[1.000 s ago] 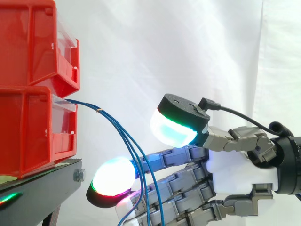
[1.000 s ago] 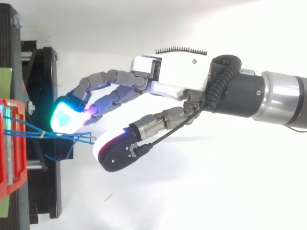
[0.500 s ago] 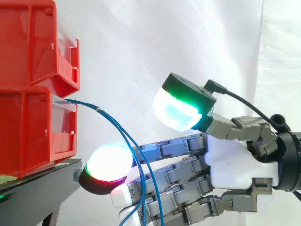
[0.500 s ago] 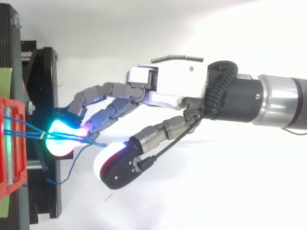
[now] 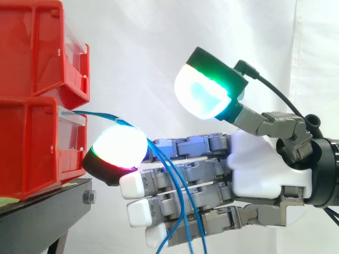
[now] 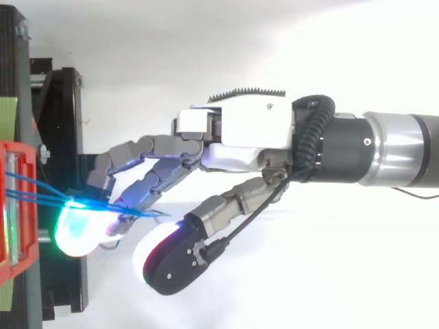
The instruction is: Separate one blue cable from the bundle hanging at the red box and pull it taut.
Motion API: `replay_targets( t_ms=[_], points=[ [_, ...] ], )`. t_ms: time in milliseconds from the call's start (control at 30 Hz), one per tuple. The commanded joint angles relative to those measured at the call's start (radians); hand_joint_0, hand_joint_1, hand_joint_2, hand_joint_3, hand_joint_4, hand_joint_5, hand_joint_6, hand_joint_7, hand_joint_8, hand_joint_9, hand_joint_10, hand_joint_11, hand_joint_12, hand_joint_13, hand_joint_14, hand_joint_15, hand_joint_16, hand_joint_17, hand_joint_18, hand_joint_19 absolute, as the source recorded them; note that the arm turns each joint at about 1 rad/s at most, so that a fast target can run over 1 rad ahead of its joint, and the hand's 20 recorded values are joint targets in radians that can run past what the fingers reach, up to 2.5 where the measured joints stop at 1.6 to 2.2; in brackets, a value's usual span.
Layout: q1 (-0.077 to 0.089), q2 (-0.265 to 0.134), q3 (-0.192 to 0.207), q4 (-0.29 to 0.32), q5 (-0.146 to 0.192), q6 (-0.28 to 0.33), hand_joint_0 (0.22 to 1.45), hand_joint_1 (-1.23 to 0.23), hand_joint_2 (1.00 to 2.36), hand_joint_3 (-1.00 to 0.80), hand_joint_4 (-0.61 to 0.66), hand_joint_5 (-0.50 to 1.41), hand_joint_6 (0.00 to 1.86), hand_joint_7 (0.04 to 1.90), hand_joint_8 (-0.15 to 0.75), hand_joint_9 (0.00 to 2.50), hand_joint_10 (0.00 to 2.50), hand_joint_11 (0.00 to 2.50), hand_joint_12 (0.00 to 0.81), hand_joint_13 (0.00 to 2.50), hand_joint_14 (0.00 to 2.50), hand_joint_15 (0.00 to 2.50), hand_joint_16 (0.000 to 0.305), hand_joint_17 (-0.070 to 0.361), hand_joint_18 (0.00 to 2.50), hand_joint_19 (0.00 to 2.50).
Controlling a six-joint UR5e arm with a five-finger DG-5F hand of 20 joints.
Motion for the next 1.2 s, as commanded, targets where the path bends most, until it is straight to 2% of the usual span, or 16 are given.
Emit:
replay_targets(
  t_ms=[0, 167, 200, 267, 367, 467, 633, 833, 967, 1167],
  points=[
    [-0.001, 0.000, 0.000, 0.005, -0.002, 0.005, 0.61, -0.71, 1.00, -0.47, 0.22, -0.15, 0.50, 0.94, 0.229, 0.70, 0.01, 0.24, 0.288, 0.71, 0.01, 0.32, 0.034, 0.077, 0.57, 0.30],
    [-0.010, 0.000, -0.002, 0.000, -0.002, -0.007, 0.61, -0.71, 1.00, -0.49, 0.21, -0.15, 0.50, 0.94, 0.230, 0.70, 0.01, 0.24, 0.289, 0.72, 0.01, 0.33, 0.035, 0.078, 0.57, 0.31],
    [-0.018, -0.003, -0.003, -0.003, -0.002, -0.047, 0.60, -0.70, 1.00, -0.49, 0.22, -0.15, 0.50, 0.93, 0.229, 0.70, 0.01, 0.25, 0.290, 0.72, 0.01, 0.33, 0.035, 0.078, 0.58, 0.31],
    [-0.024, -0.035, 0.002, 0.000, -0.004, -0.081, 0.60, -0.70, 1.00, -0.50, 0.22, -0.15, 0.50, 0.93, 0.229, 0.70, 0.01, 0.24, 0.291, 0.72, 0.01, 0.33, 0.035, 0.078, 0.58, 0.31],
    [-0.030, -0.055, 0.006, 0.016, -0.013, -0.088, 0.59, -0.70, 1.00, -0.50, 0.21, -0.15, 0.50, 0.92, 0.231, 0.70, 0.01, 0.25, 0.292, 0.73, 0.01, 0.34, 0.035, 0.079, 0.58, 0.32],
    [-0.030, -0.066, 0.021, 0.025, -0.011, -0.088, 0.59, -0.70, 1.00, -0.50, 0.21, -0.15, 0.50, 0.92, 0.229, 0.70, 0.01, 0.24, 0.293, 0.73, 0.01, 0.34, 0.035, 0.079, 0.58, 0.32],
    [-0.026, -0.064, 0.021, 0.011, 0.004, -0.110, 0.58, -0.69, 1.00, -0.50, 0.21, -0.15, 0.50, 0.92, 0.231, 0.70, 0.01, 0.25, 0.295, 0.73, 0.01, 0.34, 0.036, 0.080, 0.59, 0.32],
    [-0.029, -0.066, 0.021, 0.019, -0.004, -0.107, 0.57, -0.67, 1.00, -0.50, 0.22, -0.15, 0.50, 0.93, 0.232, 0.71, 0.01, 0.25, 0.295, 0.75, 0.01, 0.35, 0.036, 0.081, 0.59, 0.32],
    [-0.030, -0.064, 0.023, 0.050, -0.025, -0.101, 0.58, -0.66, 1.00, -0.50, 0.22, -0.15, 0.50, 0.95, 0.233, 0.71, 0.01, 0.26, 0.295, 0.76, 0.01, 0.35, 0.036, 0.081, 0.60, 0.33],
    [-0.030, -0.064, 0.025, 0.071, -0.027, -0.095, 0.58, -0.62, 1.00, -0.50, 0.21, -0.14, 0.50, 0.99, 0.232, 0.73, 0.01, 0.28, 0.293, 0.78, 0.01, 0.36, 0.036, 0.081, 0.61, 0.33]
  ],
)
